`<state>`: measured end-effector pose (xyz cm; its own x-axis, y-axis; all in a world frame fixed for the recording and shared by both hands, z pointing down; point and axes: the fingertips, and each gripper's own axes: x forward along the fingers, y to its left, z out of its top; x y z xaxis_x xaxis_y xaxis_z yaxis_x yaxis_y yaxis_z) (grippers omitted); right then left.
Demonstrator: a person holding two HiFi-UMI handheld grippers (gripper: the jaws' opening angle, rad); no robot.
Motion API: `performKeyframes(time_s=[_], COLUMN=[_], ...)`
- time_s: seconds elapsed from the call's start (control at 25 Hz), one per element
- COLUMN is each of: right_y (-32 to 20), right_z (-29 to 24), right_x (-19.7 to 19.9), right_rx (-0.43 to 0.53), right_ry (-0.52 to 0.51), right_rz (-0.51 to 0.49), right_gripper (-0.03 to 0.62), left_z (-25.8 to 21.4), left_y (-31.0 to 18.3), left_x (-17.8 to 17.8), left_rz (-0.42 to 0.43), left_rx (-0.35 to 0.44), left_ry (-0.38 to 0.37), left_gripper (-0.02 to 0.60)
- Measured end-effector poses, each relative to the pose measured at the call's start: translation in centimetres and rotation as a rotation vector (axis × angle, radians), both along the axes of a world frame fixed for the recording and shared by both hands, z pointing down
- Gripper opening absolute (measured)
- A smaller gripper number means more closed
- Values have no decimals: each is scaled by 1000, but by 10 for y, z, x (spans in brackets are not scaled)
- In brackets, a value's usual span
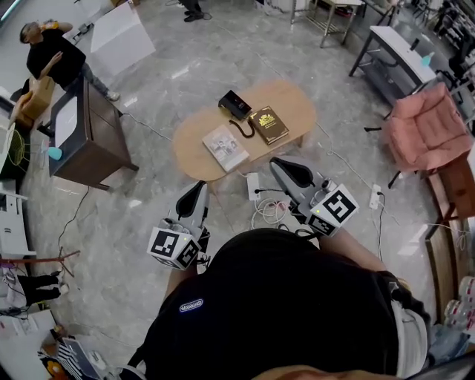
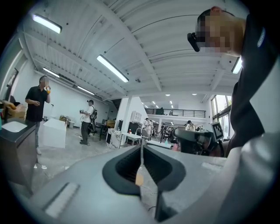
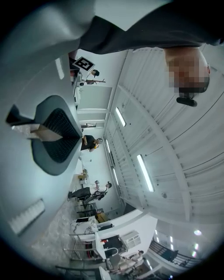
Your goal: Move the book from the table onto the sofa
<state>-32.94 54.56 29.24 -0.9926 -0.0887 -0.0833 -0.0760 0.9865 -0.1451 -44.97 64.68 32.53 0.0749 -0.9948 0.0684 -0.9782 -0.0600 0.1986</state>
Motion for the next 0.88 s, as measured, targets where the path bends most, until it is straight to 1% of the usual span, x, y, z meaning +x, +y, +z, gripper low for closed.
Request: performKeyframes(time_s=[0.04, 0.08, 0.12, 0.16, 0.24, 0.36, 0.44, 0.6, 0.68, 0.88], right_y=[0, 1, 2, 2, 2, 4, 6, 17, 23, 40], right_z=[0, 1, 3, 5, 8, 10, 10, 10, 11, 18], right_x=[0, -1, -3, -6, -11, -18, -23, -35, -42, -58], right_rx=[-2, -9, -17, -25, -30, -29, -29, -16, -10, -9], right_ry=[0, 1, 7, 14, 25, 30, 31, 42, 53, 87], right_rz=[-2, -6, -7, -6, 0, 5, 6, 6, 7, 12], right_gripper=[31, 84, 189, 207, 209, 260, 279, 327, 361, 393], left_z=[0, 0, 0, 1, 4, 6, 6, 7, 8, 18], left_y=[0, 0, 0, 1, 4, 8, 13, 25, 30, 45], left_x=[-1, -2, -4, -8, -16, -26, -34, -48, -55, -72], left_rz=[-3, -6, -10, -14, -23, -36, -47, -65, -67, -60], left_rx=[1, 0, -2, -3, -4, -2, 6, 12, 13, -1], left_ry=[-7, -14, -21, -26, -29, -30, -32, -34, -30, -12], left_gripper=[39, 66, 86, 103, 129, 186, 215, 253, 273, 304])
